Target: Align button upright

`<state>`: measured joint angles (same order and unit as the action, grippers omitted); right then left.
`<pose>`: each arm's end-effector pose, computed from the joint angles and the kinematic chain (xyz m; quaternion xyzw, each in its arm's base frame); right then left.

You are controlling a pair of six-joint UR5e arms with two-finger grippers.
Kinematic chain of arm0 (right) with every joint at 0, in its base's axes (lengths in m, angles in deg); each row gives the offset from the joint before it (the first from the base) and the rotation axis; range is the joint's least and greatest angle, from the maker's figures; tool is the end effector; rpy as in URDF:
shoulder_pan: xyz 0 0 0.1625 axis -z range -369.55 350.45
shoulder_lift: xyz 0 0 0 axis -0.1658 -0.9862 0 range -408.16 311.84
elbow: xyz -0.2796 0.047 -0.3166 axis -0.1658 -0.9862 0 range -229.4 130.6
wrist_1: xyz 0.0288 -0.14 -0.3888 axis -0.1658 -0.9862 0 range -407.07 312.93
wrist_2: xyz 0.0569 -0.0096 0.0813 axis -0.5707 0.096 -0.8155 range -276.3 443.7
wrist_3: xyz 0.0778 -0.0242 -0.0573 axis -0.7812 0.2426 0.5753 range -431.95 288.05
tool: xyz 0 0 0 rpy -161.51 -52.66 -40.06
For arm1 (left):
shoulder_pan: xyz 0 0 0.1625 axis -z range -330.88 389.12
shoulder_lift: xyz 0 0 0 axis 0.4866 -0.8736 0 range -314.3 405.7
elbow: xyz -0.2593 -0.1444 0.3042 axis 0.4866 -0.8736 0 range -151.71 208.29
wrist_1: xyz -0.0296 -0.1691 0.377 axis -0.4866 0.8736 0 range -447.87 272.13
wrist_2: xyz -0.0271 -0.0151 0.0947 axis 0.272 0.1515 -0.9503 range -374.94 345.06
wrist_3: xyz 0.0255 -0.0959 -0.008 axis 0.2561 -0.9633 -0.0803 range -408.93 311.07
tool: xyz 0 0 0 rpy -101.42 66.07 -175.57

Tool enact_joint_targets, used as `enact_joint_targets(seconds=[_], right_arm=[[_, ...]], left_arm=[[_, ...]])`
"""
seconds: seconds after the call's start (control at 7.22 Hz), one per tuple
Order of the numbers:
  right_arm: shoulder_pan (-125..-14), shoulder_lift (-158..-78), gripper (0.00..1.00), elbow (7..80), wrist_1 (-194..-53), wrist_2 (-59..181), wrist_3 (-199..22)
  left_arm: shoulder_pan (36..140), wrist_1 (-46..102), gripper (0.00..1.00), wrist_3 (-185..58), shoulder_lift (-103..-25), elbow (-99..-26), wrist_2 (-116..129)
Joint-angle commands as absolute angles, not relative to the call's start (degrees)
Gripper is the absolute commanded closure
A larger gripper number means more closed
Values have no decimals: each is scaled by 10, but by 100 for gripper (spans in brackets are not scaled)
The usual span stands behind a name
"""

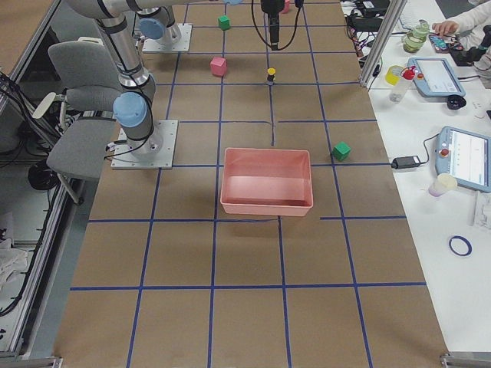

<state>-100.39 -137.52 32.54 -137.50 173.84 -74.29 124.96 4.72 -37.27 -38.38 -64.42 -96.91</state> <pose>0.1405 -0.5040 0.5530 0.0130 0.9976 -0.0684 0.0007 -0.1921 -0.4312 0.5097 -0.1521 -0.9859 0.0089 0.0697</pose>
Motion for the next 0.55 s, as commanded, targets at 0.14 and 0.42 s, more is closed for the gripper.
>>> enact_joint_targets(seconds=[0.14, 0.42], right_arm=[[-1002, -1382, 0, 327, -1365, 1730, -744], [-1002, -1385, 0, 324, -1367, 1684, -743]], left_arm=[[1249, 47, 0, -376, -383, -644, -969], [1249, 48, 0, -407, -383, -640, -983]])
